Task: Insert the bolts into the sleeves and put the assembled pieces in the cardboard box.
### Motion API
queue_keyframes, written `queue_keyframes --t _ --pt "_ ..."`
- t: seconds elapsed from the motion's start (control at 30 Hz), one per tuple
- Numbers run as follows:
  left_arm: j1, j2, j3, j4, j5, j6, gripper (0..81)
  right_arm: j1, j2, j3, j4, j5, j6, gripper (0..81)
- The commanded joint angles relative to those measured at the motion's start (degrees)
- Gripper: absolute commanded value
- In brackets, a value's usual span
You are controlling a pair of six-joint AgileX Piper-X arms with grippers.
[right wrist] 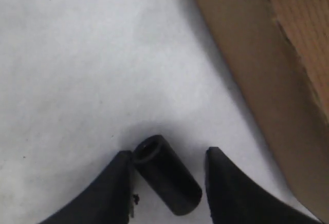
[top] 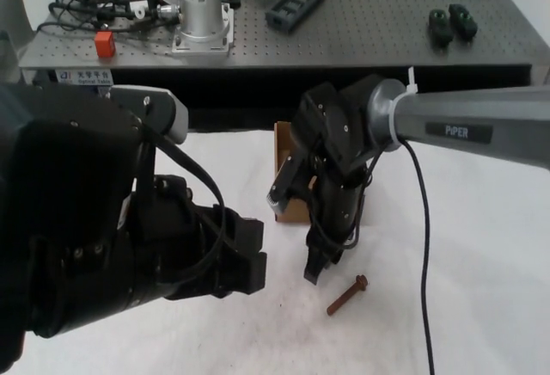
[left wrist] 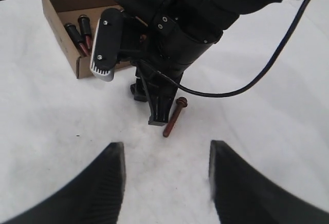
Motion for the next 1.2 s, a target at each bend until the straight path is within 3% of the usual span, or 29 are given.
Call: queue_keyframes --t 0.0,0.23,0.37,0.63,0.8,1.0,1.17 --pt "-0.1 -0.7 0.0 0.2 -0.6 0.4 36.6 -0.2 0.8 -0.2 -1.1 0.0 -0.4 27.7" --pt "-0.1 -0.7 0.0 0.9 0.2 2.9 36.6 -0.2 0.9 -0.2 -1.2 4.4 0.2 1.7" --pt "-0.1 -0.3 0.0 2.8 2.8 9.5 36.6 -1.2 -0.8 -0.2 -0.6 3.9 5.3 3.8" --pt "-0.1 14.6 -5.7 3.0 12.1 13.9 36.6 -8.5 -16.3 2.6 3.9 -18.9 19.1 3.8" --pt "-0.2 30.7 -16.5 4.7 14.4 19.1 36.6 -15.3 -30.7 12.4 2.5 -20.2 22.8 3.8" --pt "-1.6 48.9 -36.1 16.6 14.4 25.5 36.6 -23.3 -45.9 23.4 2.7 -21.0 23.1 3.8" --pt "-3.9 62.3 -52.7 30.2 9.6 30.9 36.6 -26.4 -52.3 28.5 3.8 -21.0 25.6 3.8"
